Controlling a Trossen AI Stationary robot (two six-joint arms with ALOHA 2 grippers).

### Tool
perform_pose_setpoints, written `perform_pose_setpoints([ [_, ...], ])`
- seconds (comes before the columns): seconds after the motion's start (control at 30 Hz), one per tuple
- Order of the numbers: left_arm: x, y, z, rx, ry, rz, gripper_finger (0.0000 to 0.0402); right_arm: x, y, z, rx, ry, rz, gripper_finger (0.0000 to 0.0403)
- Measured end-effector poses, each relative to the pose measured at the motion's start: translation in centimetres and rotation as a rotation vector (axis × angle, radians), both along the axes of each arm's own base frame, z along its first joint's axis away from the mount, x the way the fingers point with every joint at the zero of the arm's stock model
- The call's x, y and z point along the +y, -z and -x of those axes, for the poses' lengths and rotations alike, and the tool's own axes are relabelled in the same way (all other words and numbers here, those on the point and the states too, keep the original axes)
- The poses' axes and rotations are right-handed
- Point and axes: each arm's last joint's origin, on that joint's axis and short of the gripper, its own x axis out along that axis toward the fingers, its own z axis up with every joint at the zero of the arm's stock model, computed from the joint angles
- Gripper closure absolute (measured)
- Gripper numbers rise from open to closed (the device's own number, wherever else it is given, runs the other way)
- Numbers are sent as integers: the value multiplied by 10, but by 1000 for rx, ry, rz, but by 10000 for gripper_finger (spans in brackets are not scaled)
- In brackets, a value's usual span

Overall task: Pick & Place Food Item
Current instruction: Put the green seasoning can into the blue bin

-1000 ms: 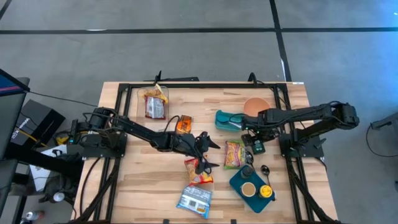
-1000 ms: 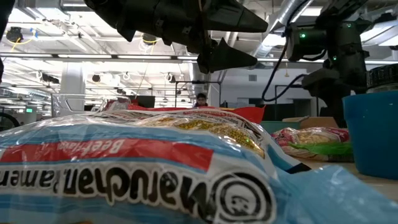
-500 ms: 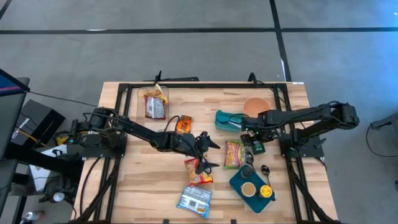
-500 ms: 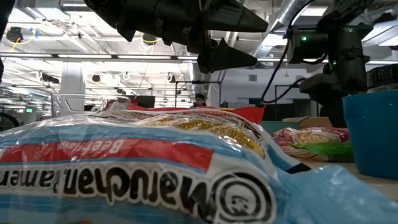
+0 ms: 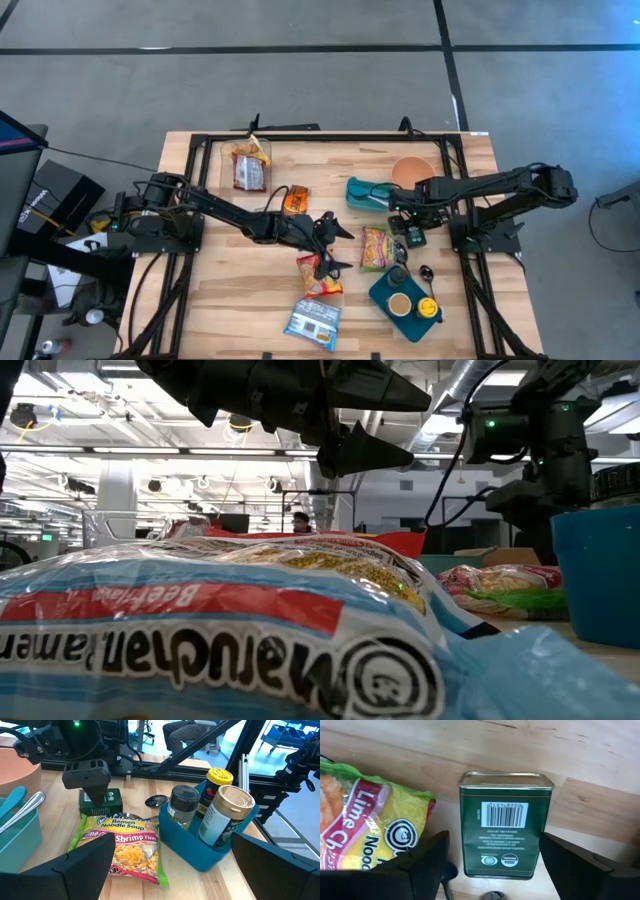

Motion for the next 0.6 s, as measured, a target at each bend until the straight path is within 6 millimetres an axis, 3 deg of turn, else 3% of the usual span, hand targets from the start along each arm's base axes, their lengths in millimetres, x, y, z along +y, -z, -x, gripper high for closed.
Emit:
perform_pose_setpoints([
  [0.6,0,0,0,0,0,1,11,6,0,0,8,-17,52,101],
])
